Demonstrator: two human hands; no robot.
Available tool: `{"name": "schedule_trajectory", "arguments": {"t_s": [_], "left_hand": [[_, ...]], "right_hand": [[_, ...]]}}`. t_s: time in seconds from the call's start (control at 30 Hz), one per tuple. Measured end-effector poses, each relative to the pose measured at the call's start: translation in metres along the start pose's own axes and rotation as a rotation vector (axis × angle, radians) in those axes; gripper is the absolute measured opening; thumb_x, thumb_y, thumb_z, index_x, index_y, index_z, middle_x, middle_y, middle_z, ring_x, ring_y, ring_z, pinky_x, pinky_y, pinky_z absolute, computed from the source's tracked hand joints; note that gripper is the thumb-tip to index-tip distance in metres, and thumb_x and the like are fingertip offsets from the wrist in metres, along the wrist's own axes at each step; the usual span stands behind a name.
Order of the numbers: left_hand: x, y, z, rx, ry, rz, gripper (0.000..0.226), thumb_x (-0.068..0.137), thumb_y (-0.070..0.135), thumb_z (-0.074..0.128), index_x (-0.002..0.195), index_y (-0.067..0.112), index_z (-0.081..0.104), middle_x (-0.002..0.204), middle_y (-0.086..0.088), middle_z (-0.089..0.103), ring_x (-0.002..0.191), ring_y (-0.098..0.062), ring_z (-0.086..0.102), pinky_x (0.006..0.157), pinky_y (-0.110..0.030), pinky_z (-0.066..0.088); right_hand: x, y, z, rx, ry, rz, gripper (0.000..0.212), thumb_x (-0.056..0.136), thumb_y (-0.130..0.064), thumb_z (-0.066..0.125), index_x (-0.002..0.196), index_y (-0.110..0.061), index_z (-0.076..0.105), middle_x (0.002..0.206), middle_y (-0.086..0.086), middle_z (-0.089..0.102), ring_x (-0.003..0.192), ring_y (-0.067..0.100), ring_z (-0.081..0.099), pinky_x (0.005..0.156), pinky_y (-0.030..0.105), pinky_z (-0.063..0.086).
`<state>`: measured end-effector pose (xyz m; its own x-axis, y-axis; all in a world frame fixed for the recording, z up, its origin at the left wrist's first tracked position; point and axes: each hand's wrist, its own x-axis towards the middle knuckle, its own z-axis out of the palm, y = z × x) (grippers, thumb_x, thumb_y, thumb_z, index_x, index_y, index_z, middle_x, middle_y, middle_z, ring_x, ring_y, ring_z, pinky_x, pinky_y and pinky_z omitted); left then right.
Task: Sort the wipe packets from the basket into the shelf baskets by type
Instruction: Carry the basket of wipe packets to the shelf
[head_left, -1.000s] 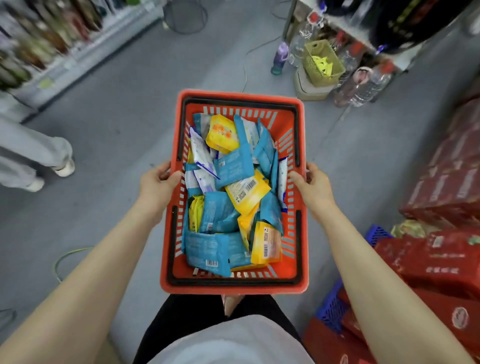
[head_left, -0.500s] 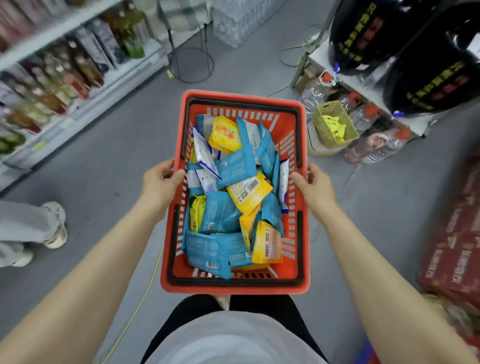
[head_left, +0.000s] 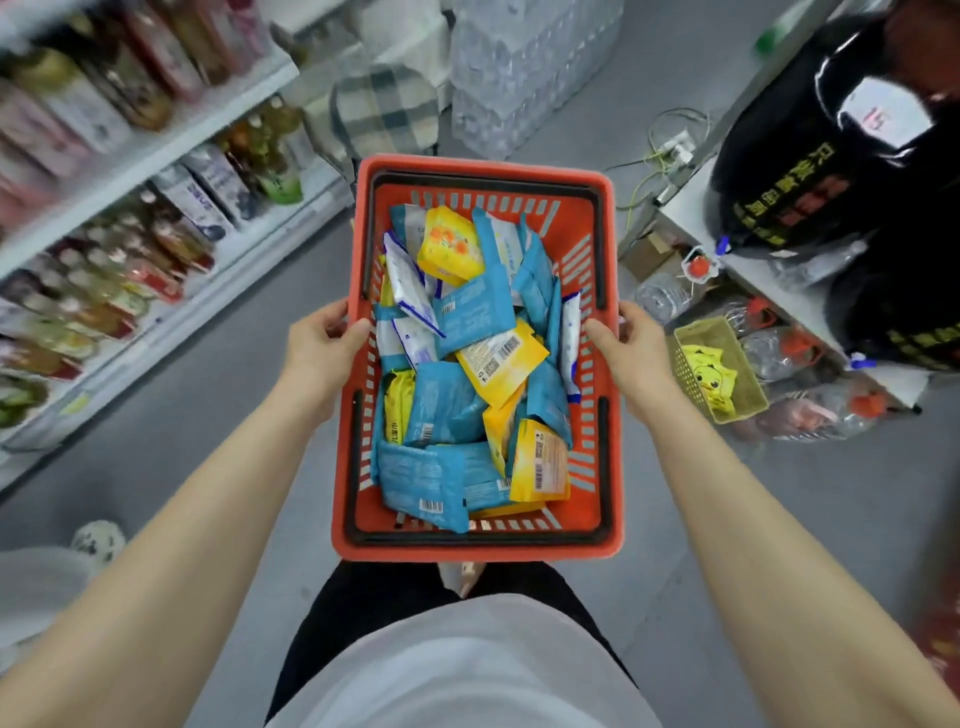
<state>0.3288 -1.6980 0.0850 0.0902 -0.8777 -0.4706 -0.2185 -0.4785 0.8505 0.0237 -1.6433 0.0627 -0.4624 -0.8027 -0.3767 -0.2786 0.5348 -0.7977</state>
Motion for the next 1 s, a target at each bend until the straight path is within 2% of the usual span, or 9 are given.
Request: {"name": "schedule_trajectory", "arguments": {"t_s": [0.1, 0.23, 0.37, 0.43, 0.53, 0.67, 0.83, 0.9, 1.0], "left_hand": [[0.076, 0.039, 0.007, 0.010, -0.036, 0.005, 0.022, 0.100, 0.018, 0.057, 0.120, 0.024, 0.064, 0.097, 0.003, 0.069, 0.081, -0.012, 0.070, 0.067, -0.030, 0.056], [0.184, 0.090, 0.019, 0.080, -0.088, 0.064, 0.023, 0.099, 0.013, 0.056, 0.119, 0.019, 0.066, 0.090, 0.002, 0.068, 0.073, -0.014, 0.065, 0.072, -0.032, 0.055], [0.272, 0.152, 0.038, 0.144, -0.113, 0.073, 0.026, 0.099, 0.017, 0.057, 0.124, 0.019, 0.065, 0.096, 0.001, 0.069, 0.086, -0.023, 0.067, 0.086, -0.043, 0.056], [0.313, 0.184, 0.051, 0.176, -0.138, 0.088, 0.028, 0.099, 0.018, 0.057, 0.126, 0.020, 0.064, 0.094, 0.005, 0.067, 0.086, -0.022, 0.067, 0.088, -0.046, 0.056], [0.373, 0.229, 0.076, 0.214, -0.167, 0.102, 0.029, 0.098, 0.023, 0.059, 0.127, 0.022, 0.064, 0.101, -0.001, 0.070, 0.091, -0.027, 0.070, 0.087, -0.051, 0.057], [0.450, 0.285, 0.124, 0.215, -0.188, 0.128, 0.030, 0.099, 0.020, 0.058, 0.129, 0.020, 0.063, 0.104, -0.002, 0.069, 0.094, -0.028, 0.069, 0.089, -0.049, 0.056], [0.542, 0.349, 0.190, 0.188, -0.165, 0.083, 0.023, 0.099, 0.022, 0.059, 0.120, 0.023, 0.066, 0.107, -0.010, 0.070, 0.087, -0.027, 0.070, 0.084, -0.047, 0.058], [0.573, 0.377, 0.217, 0.149, -0.166, 0.087, 0.019, 0.099, 0.019, 0.058, 0.115, 0.027, 0.065, 0.101, -0.006, 0.070, 0.082, -0.022, 0.070, 0.076, -0.038, 0.058], [0.619, 0.421, 0.255, 0.119, -0.170, 0.095, 0.025, 0.100, 0.016, 0.056, 0.122, 0.025, 0.063, 0.096, 0.000, 0.069, 0.077, -0.014, 0.068, 0.068, -0.029, 0.055]], "right_hand": [[0.063, -0.040, 0.011, -0.020, 0.018, -0.007, 0.033, 0.095, -0.034, 0.060, 0.125, -0.019, 0.056, 0.104, 0.001, 0.069, 0.086, 0.018, 0.070, 0.079, 0.038, 0.057], [0.148, -0.085, 0.031, 0.015, 0.092, -0.041, 0.015, 0.094, -0.029, 0.062, 0.108, -0.025, 0.060, 0.088, -0.003, 0.069, 0.072, 0.009, 0.067, 0.072, 0.032, 0.055], [0.224, -0.129, 0.039, 0.020, 0.131, -0.014, 0.016, 0.093, -0.033, 0.062, 0.108, -0.027, 0.059, 0.086, -0.009, 0.067, 0.072, 0.006, 0.066, 0.067, 0.027, 0.054], [0.263, -0.149, 0.038, 0.038, 0.153, -0.003, 0.020, 0.094, -0.032, 0.061, 0.112, -0.024, 0.060, 0.086, -0.010, 0.067, 0.072, 0.005, 0.066, 0.066, 0.025, 0.053], [0.327, -0.176, 0.033, 0.060, 0.164, 0.009, 0.020, 0.094, -0.032, 0.061, 0.111, -0.022, 0.058, 0.085, -0.014, 0.065, 0.071, 0.002, 0.066, 0.062, 0.021, 0.051], [0.424, -0.206, 0.014, 0.050, 0.162, 0.018, 0.025, 0.094, -0.035, 0.060, 0.114, -0.020, 0.058, 0.094, -0.004, 0.068, 0.076, 0.008, 0.068, 0.067, 0.027, 0.054], [0.550, -0.249, -0.019, 0.083, 0.132, 0.020, 0.030, 0.094, -0.034, 0.061, 0.120, -0.017, 0.058, 0.101, 0.002, 0.070, 0.084, 0.018, 0.071, 0.080, 0.040, 0.058], [0.596, -0.268, -0.033, 0.054, 0.141, 0.007, 0.028, 0.095, -0.032, 0.060, 0.120, -0.018, 0.057, 0.098, 0.000, 0.069, 0.081, 0.016, 0.070, 0.077, 0.038, 0.058], [0.661, -0.298, -0.054, 0.020, 0.147, -0.014, 0.024, 0.096, -0.031, 0.058, 0.118, -0.020, 0.056, 0.095, -0.004, 0.066, 0.078, 0.009, 0.066, 0.066, 0.024, 0.053]]}}
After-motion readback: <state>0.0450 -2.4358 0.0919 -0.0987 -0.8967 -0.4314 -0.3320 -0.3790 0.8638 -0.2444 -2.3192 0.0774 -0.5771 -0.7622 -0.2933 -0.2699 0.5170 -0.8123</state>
